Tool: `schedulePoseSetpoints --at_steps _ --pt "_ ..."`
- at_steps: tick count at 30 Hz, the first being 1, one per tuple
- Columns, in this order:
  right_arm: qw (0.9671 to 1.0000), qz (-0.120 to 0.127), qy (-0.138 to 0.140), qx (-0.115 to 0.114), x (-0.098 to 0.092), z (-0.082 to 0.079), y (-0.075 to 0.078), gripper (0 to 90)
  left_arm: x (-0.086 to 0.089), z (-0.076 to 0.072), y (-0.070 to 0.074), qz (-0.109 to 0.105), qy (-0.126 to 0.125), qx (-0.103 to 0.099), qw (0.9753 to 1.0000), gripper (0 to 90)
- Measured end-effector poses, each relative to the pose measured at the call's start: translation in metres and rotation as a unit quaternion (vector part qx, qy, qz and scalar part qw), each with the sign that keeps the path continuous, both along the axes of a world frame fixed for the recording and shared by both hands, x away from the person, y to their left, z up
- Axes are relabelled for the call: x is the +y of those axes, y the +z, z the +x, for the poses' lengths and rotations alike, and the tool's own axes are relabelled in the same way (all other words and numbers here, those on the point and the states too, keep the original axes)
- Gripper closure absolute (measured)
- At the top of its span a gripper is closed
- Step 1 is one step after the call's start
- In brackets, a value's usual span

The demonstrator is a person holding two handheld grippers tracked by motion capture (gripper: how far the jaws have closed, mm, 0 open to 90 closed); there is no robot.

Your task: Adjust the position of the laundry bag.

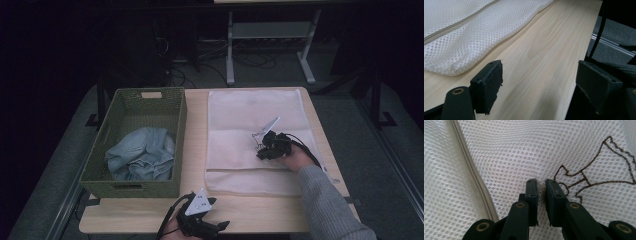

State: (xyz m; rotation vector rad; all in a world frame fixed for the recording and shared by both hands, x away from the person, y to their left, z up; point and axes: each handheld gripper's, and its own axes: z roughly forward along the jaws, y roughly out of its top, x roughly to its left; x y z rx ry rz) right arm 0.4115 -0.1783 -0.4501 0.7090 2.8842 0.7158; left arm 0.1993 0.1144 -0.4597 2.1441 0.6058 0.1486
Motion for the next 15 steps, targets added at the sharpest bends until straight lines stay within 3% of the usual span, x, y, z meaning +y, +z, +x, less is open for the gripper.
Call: schedulePoseSetpoints --at_steps 15 --pt "0.9997 0.012 -0.013 0.014 -0.0022 0.0028 0.0016 89.5 0.0011 -0.0011 0.0020 -0.006 0.002 -0.006 1.0000 21.4"
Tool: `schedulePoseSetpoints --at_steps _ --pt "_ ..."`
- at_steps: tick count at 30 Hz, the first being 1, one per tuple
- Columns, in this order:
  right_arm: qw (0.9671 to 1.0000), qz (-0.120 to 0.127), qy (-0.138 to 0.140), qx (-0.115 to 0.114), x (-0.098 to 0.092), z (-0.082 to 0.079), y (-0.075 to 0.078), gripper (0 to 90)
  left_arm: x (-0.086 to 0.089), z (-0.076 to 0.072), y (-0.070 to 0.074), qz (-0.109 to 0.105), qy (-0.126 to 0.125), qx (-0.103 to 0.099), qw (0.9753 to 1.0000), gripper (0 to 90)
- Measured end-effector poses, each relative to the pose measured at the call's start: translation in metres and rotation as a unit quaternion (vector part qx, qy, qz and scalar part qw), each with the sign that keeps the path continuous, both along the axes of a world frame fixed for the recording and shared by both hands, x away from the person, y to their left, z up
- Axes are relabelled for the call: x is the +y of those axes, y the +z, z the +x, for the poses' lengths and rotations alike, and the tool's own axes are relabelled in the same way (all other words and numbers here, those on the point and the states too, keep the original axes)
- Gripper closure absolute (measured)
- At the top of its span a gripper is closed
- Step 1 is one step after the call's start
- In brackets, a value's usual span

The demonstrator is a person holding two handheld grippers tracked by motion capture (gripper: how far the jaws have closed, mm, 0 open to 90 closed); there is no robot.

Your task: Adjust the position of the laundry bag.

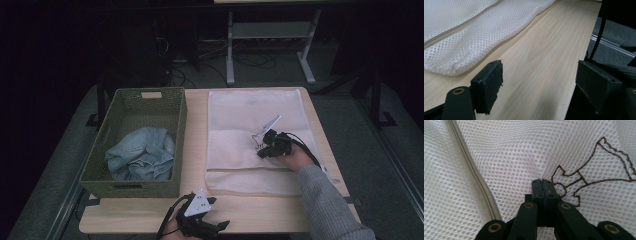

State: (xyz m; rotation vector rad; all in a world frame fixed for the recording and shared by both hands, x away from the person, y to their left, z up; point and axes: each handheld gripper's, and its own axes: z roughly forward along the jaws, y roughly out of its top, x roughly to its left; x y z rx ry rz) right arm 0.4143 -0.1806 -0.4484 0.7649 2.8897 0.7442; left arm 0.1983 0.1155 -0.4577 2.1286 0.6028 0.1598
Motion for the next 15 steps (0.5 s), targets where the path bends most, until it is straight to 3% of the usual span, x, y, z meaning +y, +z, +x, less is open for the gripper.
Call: schedulePoseSetpoints --at_steps 6,15 --pt "0.9999 0.013 -0.005 -0.003 -0.003 -0.005 0.010 89.4 0.000 0.001 0.000 -0.004 0.001 0.004 1.0000 21.4" --pt "0.9999 0.010 0.003 -0.006 -0.002 -0.021 0.023 89.2 0.001 0.000 0.002 -0.005 0.004 0.002 1.0000 21.3"
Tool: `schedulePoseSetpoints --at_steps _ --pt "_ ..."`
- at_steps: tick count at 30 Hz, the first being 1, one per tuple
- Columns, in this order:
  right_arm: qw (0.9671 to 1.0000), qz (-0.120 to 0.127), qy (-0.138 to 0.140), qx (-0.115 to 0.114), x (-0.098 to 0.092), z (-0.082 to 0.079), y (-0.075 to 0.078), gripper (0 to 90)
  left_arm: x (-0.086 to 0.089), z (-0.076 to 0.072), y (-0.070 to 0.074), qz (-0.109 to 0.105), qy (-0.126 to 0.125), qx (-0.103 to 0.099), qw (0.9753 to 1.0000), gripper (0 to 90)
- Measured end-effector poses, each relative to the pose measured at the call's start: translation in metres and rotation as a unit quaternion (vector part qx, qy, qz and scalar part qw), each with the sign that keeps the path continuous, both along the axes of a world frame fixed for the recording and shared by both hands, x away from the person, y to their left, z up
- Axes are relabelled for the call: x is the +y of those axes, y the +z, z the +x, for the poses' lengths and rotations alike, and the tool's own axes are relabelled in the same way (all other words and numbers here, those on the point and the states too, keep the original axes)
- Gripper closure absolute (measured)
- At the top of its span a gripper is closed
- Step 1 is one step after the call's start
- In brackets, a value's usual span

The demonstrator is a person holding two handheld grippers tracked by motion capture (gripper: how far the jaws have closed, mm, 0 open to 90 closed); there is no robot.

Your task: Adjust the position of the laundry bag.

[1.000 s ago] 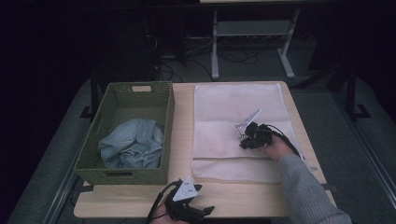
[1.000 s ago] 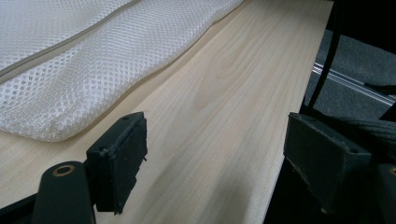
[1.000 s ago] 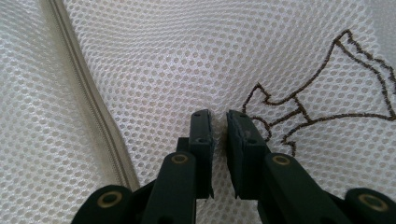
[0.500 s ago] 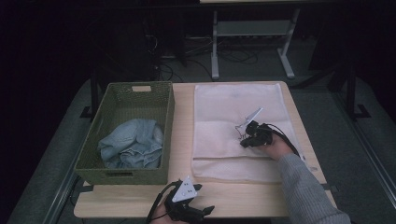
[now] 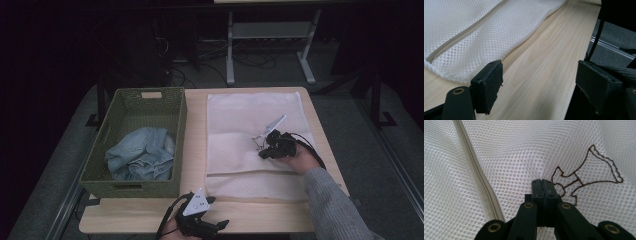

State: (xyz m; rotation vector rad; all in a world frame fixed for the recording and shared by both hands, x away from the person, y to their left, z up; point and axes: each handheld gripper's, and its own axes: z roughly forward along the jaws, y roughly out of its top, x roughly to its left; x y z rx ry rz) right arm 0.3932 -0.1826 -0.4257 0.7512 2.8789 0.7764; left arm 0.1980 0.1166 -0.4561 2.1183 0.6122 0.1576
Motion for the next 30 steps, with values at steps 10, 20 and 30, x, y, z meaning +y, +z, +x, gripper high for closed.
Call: schedulePoseSetpoints --at_steps 10,20,30 --pt "1.0000 0.007 -0.001 0.003 0.002 -0.016 0.002 89.0 0.001 0.000 0.000 -0.002 0.001 0.001 1.0000 21.3" --pt "0.9999 0.013 -0.005 0.006 0.002 -0.028 0.000 88.6 0.002 0.001 0.000 -0.003 0.002 0.003 1.0000 21.3" --pt "0.9997 0.023 -0.005 0.007 0.001 -0.033 0.000 86.4 0.002 0.001 0.000 -0.003 0.003 0.004 1.0000 21.3"
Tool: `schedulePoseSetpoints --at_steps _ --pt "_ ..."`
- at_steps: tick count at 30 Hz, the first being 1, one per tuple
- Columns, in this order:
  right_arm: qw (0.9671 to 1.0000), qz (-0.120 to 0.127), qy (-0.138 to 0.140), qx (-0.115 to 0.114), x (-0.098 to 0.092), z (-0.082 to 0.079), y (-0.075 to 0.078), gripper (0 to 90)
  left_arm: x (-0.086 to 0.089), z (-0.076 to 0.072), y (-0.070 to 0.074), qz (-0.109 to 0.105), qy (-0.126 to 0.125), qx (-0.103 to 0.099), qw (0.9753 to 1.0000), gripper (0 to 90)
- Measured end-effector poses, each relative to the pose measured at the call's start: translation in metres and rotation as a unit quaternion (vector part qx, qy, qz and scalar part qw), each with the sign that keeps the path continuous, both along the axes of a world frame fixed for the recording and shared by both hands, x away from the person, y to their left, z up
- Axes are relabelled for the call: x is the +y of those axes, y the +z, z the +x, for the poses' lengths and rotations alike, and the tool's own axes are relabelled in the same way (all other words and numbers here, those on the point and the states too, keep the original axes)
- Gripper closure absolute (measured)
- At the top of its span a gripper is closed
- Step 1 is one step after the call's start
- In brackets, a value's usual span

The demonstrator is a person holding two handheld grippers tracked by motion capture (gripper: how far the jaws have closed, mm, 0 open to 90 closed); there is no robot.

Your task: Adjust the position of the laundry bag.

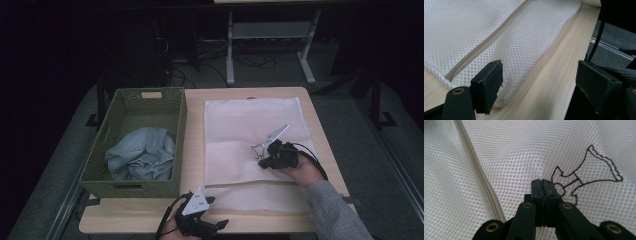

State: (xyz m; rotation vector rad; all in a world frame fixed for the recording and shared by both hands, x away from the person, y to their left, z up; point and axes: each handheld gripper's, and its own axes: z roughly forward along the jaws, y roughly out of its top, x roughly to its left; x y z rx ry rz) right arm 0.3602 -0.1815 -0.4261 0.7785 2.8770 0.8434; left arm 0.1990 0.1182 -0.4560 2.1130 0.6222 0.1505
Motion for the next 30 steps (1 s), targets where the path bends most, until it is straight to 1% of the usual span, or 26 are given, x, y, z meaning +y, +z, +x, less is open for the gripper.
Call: schedulePoseSetpoints --at_steps 1,2,3,4,17,20,22,24,30 --pt "1.0000 0.002 -0.001 0.001 -0.001 -0.001 0.000 85.6 0.000 0.000 0.000 0.000 0.000 0.000 1.0000 21.3" --pt "0.9999 0.014 -0.007 0.001 -0.002 -0.002 0.001 84.3 0.000 0.000 0.000 0.000 0.000 0.000 1.0000 21.3" --pt "0.9999 0.014 -0.007 0.001 -0.002 -0.002 0.001 82.9 0.000 0.000 0.000 0.000 -0.001 0.000 1.0000 21.3" --pt "0.9996 0.026 -0.010 0.001 -0.004 -0.003 0.002 80.0 0.000 0.000 0.000 0.000 -0.001 0.001 1.0000 21.3" --pt "0.9989 0.044 -0.016 -0.005 -0.014 -0.011 0.008 70.4 0.001 0.001 -0.001 0.000 0.002 0.004 1.0000 21.3" --pt "0.9987 0.047 -0.016 -0.003 -0.016 -0.013 0.008 68.2 0.002 0.002 -0.001 -0.001 0.002 0.006 1.0000 21.3" --pt "0.9984 0.054 -0.017 -0.004 -0.018 -0.015 0.009 67.0 0.002 0.002 -0.001 -0.004 0.003 0.008 1.0000 21.3" --pt "0.9981 0.058 -0.019 -0.005 -0.021 -0.017 0.009 65.5 0.002 0.003 -0.001 -0.008 0.004 0.011 0.9999 21.3" --pt "0.9973 0.068 -0.027 -0.006 -0.033 -0.024 0.006 62.5 0.003 0.004 -0.002 -0.011 0.005 0.017 0.9998 21.2"
